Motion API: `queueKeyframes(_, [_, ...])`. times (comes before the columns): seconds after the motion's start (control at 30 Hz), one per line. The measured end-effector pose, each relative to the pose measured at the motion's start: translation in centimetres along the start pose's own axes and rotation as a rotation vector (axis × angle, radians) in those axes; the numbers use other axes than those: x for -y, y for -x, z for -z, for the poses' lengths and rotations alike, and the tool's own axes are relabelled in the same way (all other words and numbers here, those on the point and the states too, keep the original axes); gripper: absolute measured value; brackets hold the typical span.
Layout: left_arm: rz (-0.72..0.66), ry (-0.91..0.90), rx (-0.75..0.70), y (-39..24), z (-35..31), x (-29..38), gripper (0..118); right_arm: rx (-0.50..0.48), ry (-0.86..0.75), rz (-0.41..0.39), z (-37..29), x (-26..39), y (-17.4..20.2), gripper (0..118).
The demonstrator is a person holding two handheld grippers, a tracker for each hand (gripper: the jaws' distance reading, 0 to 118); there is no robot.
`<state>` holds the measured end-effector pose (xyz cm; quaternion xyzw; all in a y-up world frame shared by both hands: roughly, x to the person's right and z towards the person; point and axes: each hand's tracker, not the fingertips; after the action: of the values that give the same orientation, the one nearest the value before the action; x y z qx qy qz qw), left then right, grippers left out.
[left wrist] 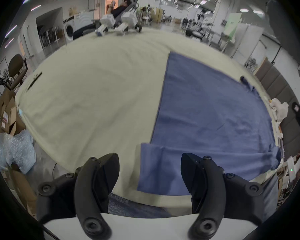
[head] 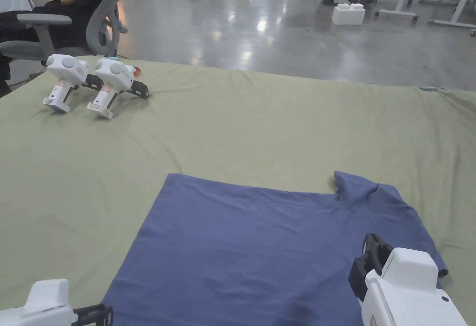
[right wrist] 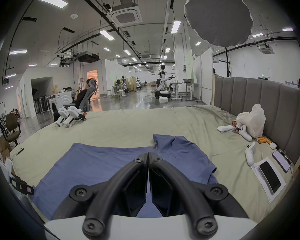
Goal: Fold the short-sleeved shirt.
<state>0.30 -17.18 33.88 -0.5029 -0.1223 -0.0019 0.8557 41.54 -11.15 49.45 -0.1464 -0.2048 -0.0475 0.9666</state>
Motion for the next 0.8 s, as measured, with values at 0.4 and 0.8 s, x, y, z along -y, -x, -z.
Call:
queueKeyframes(0.4, [0.233, 0.046, -0.049, -4.8, 0.0, 0.5, 8, 0.063, 0.105, -0.019, -1.6, 1.2, -3.7, 1])
queueKeyframes(0.8, [0.183, -0.014, -0.017, -3.0, -1.6, 0.3, 4, 0.152, 0.536, -0.008, -6.3, 3.7, -13.6, 71])
